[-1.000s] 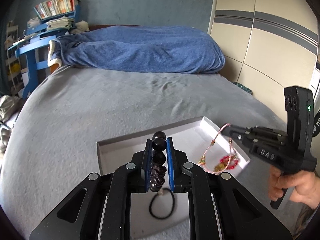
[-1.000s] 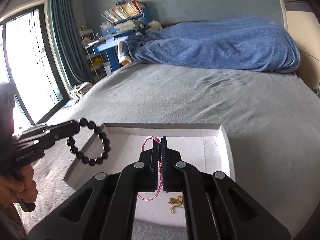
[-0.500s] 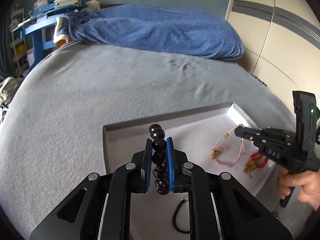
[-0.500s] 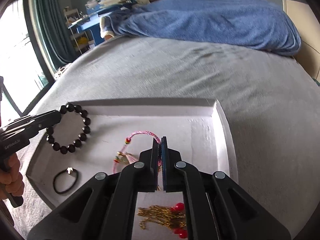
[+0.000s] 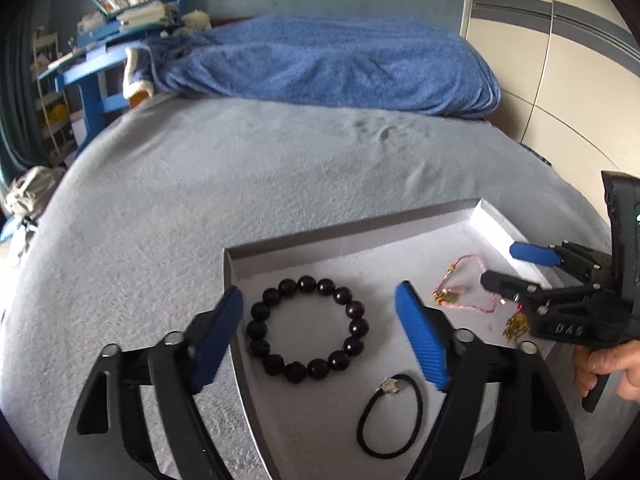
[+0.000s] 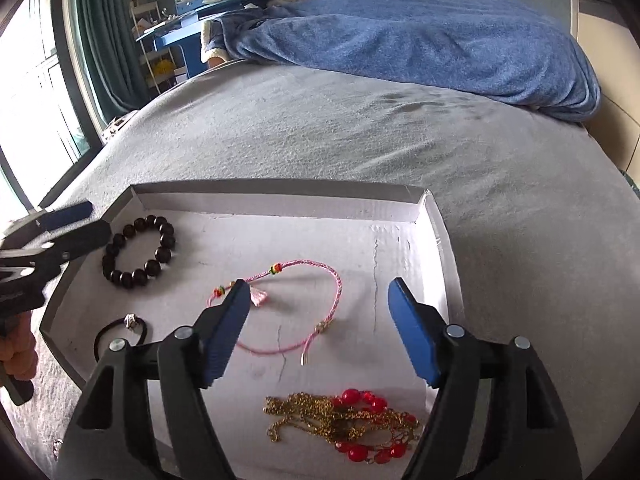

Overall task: Organize jewelry
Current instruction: 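Withdraw both tools from the tray toward the remaining jewelry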

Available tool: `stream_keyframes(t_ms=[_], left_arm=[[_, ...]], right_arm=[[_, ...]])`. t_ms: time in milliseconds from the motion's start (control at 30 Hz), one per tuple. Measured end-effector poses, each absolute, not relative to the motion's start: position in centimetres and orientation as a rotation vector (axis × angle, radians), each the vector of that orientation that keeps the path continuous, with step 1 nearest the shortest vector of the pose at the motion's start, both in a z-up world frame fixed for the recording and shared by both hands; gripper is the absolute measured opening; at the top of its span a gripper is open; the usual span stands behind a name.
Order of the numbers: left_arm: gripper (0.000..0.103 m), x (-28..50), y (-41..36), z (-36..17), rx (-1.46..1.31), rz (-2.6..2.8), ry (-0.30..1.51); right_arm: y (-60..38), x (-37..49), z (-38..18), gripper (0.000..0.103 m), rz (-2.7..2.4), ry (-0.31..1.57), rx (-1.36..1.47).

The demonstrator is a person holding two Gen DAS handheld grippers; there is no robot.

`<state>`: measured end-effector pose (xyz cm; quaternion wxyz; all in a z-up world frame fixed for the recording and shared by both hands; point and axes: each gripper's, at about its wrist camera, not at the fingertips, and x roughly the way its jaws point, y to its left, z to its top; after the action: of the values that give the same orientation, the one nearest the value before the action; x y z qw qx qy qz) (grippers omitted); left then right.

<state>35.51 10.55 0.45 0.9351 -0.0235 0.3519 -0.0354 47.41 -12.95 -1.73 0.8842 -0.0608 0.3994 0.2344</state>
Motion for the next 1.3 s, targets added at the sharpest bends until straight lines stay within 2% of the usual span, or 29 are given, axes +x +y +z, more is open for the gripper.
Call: stream_keyframes(t_ms=[167, 367, 1300], left_arm=[[0.091, 34.4, 10.1, 1.5, -0.038, -0.059, 0.693], [0.094, 32.5, 10.0, 2.1, -0.018, -0.029, 0.693], [0.096, 20.3, 7.1, 1.2, 0.003, -0.082, 0.736]], right_arm=[[-13.8, 46.3, -1.0, 0.077, 0.492, 0.814, -0.107], [-14.7, 44.5, 0.4, 0.083, 0.502, 0.793, -0.083], [-19.4, 34.6, 1.2, 0.086, 0.473, 0.801, 0.002]])
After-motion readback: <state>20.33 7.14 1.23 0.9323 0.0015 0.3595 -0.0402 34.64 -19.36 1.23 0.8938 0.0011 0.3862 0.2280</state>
